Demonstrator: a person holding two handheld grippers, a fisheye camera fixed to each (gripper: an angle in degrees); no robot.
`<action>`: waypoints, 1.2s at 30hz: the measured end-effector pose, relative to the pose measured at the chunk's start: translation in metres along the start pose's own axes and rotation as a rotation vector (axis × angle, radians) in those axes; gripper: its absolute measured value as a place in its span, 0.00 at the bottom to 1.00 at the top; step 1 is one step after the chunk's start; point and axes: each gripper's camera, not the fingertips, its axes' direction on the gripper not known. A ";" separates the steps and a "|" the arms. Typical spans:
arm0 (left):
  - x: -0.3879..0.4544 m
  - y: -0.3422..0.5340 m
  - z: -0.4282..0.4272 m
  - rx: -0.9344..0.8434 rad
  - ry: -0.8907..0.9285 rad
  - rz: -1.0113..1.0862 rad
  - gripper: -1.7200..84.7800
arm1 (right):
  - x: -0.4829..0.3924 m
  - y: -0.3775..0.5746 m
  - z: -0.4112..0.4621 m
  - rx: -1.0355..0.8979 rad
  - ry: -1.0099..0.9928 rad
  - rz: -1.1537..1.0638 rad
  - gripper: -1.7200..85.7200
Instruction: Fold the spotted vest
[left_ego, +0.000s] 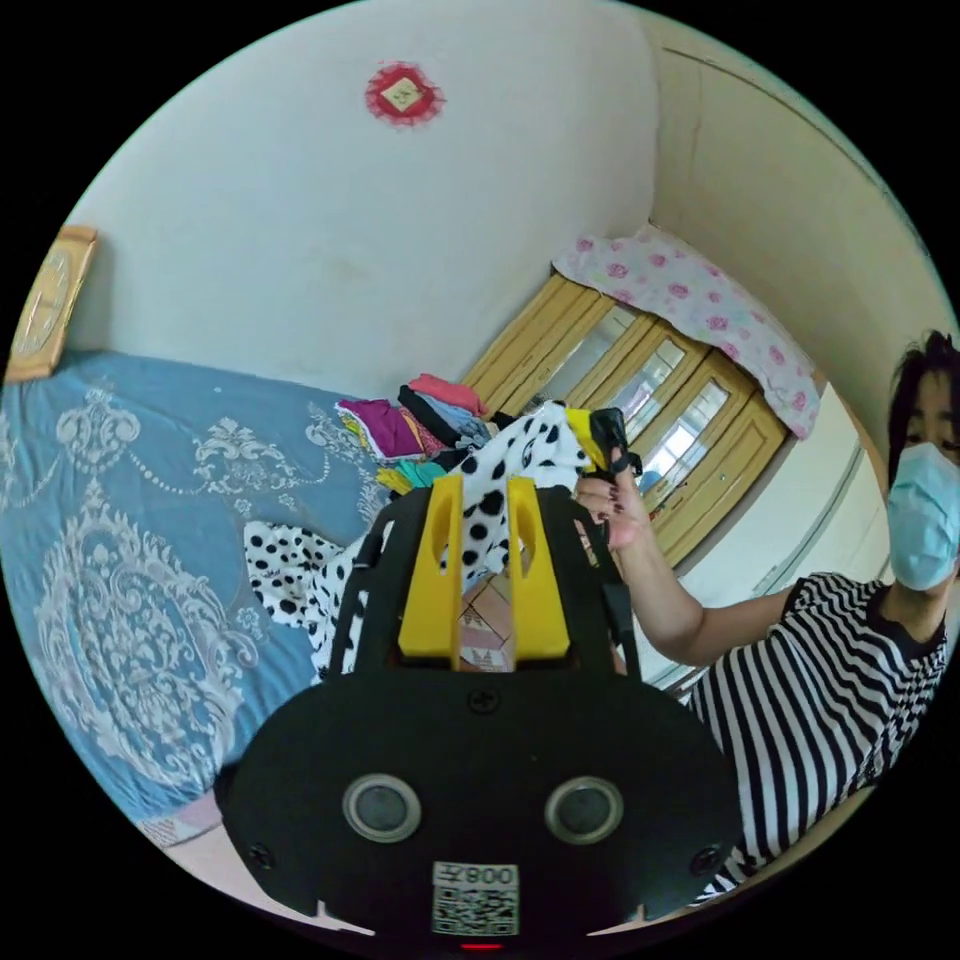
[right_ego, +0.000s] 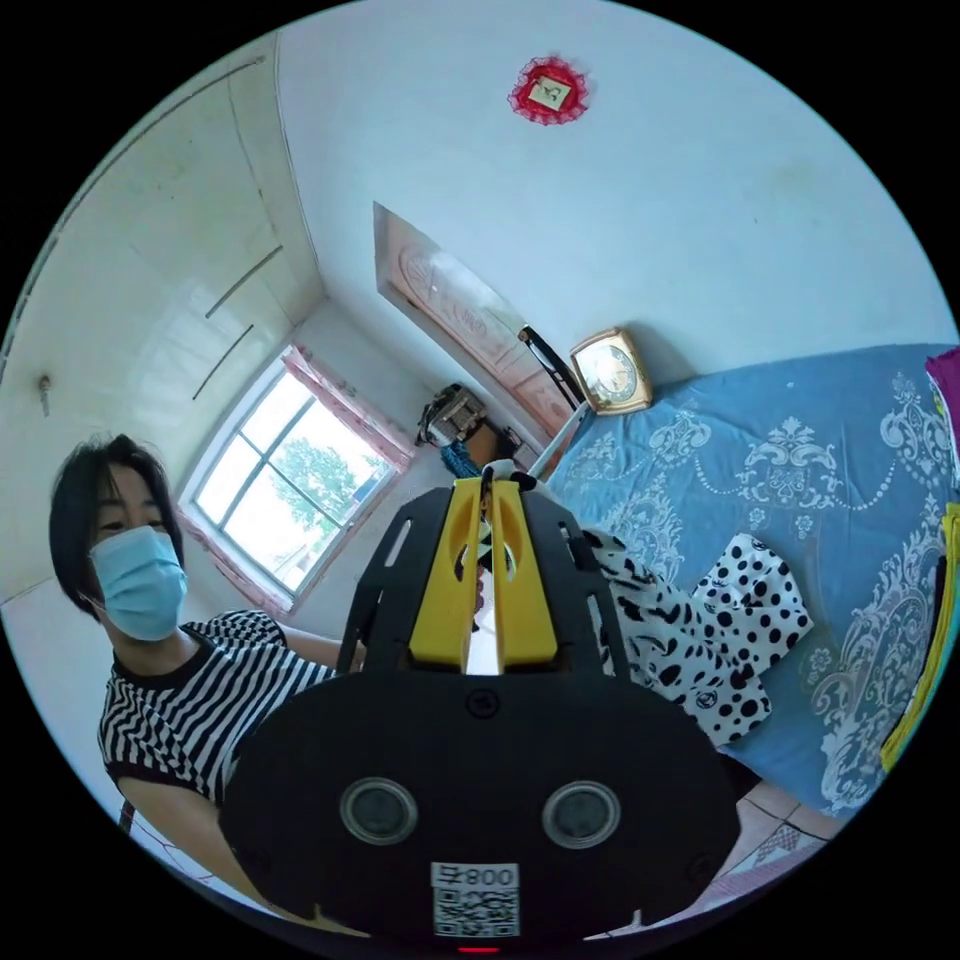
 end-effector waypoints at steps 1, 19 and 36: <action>-0.007 0.007 -0.005 0.014 0.022 -0.035 0.11 | 0.000 -0.001 0.000 0.003 -0.016 0.004 0.04; 0.002 0.013 0.053 -0.401 -0.360 -0.068 0.10 | -0.062 -0.002 -0.053 0.049 -0.114 -0.079 0.04; 0.196 -0.075 -0.172 0.044 -0.472 0.171 0.03 | -0.105 0.040 -0.192 0.274 -0.079 -0.145 0.04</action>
